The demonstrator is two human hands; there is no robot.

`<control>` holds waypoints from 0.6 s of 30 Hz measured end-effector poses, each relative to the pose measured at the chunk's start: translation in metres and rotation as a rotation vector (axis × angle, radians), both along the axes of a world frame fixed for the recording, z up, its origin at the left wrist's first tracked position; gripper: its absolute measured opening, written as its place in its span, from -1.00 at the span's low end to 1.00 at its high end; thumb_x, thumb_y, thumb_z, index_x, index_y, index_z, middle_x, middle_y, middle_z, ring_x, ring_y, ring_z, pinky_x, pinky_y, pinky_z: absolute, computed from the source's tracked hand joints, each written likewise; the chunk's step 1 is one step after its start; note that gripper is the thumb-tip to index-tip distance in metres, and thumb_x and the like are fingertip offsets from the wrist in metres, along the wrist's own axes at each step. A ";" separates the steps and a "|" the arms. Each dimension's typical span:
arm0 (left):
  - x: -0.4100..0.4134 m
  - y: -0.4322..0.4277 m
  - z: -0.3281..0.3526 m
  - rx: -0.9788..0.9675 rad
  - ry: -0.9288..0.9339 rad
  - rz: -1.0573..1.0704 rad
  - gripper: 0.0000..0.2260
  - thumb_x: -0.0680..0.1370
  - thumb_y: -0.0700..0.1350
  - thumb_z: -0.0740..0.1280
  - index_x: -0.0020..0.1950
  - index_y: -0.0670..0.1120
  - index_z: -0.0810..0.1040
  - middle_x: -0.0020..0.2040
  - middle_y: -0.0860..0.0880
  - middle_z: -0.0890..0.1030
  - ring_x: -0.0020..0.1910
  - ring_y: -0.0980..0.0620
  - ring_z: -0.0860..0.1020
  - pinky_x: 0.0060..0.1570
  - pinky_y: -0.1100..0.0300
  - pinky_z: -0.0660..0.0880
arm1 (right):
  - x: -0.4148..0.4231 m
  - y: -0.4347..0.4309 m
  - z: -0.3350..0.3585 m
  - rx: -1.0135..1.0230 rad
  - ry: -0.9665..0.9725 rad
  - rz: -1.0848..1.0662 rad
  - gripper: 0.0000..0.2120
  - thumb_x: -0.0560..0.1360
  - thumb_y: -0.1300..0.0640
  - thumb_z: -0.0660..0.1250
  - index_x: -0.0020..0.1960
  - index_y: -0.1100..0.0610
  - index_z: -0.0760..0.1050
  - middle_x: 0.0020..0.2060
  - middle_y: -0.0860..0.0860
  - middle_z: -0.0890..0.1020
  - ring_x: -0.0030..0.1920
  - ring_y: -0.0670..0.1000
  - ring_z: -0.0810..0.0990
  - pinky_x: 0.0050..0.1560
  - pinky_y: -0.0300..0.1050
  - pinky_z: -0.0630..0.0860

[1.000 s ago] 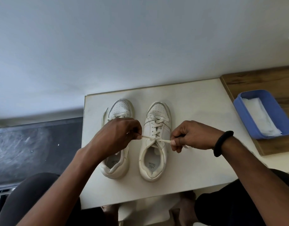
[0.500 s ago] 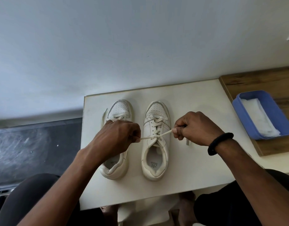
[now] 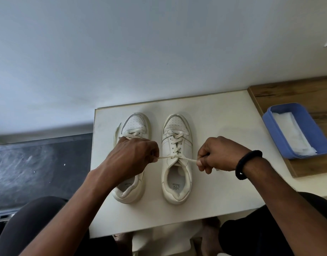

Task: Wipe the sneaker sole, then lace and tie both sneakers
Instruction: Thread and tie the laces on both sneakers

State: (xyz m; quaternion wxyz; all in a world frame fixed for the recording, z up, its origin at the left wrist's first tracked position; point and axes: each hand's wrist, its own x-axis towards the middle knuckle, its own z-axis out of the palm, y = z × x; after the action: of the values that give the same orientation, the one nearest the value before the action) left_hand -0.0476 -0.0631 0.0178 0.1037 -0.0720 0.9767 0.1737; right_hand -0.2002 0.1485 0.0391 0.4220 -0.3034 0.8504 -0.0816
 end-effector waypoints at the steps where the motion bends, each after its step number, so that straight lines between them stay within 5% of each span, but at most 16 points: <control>1: 0.000 0.000 -0.002 -0.015 0.006 -0.010 -0.86 0.66 0.05 0.32 0.17 0.13 0.62 0.05 0.16 0.64 0.11 0.09 0.58 0.09 0.05 0.44 | 0.000 0.001 0.000 0.021 -0.013 0.026 -0.85 0.52 0.06 0.40 -0.20 0.01 0.70 -0.37 -0.11 0.71 -0.38 -0.28 0.57 -0.25 -0.21 0.49; 6: 0.002 -0.005 -0.009 -0.075 0.172 -0.019 -0.83 0.65 0.08 0.33 0.11 0.10 0.69 0.00 0.12 0.62 0.10 -0.02 0.58 -0.01 0.03 0.40 | -0.007 0.008 0.001 0.064 -0.028 0.076 -0.88 0.52 0.08 0.41 -0.16 -0.02 0.70 -0.35 -0.10 0.72 -0.35 -0.26 0.57 -0.22 -0.24 0.43; 9: 0.001 -0.007 -0.011 -0.081 0.319 0.032 -0.90 0.60 0.02 0.41 0.00 0.07 0.72 -0.01 0.12 0.67 0.05 -0.08 0.62 -0.03 -0.03 0.47 | -0.017 0.014 0.011 -0.104 -0.099 0.024 -0.87 0.55 0.10 0.41 -0.14 -0.02 0.70 -0.31 -0.08 0.72 -0.31 -0.20 0.60 -0.21 -0.12 0.52; 12: -0.001 -0.002 -0.009 0.144 0.436 0.070 -0.83 0.58 0.01 0.37 -0.03 -0.05 0.69 0.03 0.08 0.71 0.02 -0.03 0.65 0.00 0.00 0.56 | -0.026 0.020 0.020 -0.397 -0.167 -0.098 -0.88 0.56 0.16 0.39 -0.09 0.03 0.70 -0.24 0.00 0.73 -0.09 0.13 0.66 0.05 0.10 0.57; 14: -0.002 0.008 -0.006 0.333 0.470 0.120 -0.82 0.61 0.03 0.37 -0.06 -0.06 0.65 0.04 0.09 0.72 0.02 0.10 0.66 0.03 0.20 0.55 | -0.029 0.022 0.019 -0.513 -0.139 -0.154 -0.89 0.56 0.17 0.39 -0.08 0.04 0.70 -0.23 0.01 0.73 -0.07 0.14 0.66 0.02 0.13 0.56; 18: -0.004 0.030 -0.007 0.705 0.439 0.359 -0.85 0.61 -0.02 0.39 -0.09 -0.07 0.62 -0.03 0.10 0.77 0.01 0.22 0.69 -0.06 0.28 0.57 | -0.027 0.017 0.012 -0.614 -0.116 -0.208 -0.89 0.56 0.20 0.39 -0.05 0.08 0.69 -0.21 -0.01 0.74 -0.12 -0.13 0.68 -0.09 -0.36 0.49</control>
State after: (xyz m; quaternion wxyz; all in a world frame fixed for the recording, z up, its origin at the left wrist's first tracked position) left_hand -0.0518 -0.0333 0.0110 -0.1194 -0.1620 0.8288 0.5220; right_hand -0.2276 0.1658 0.0510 0.3480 -0.3229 0.7871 -0.3938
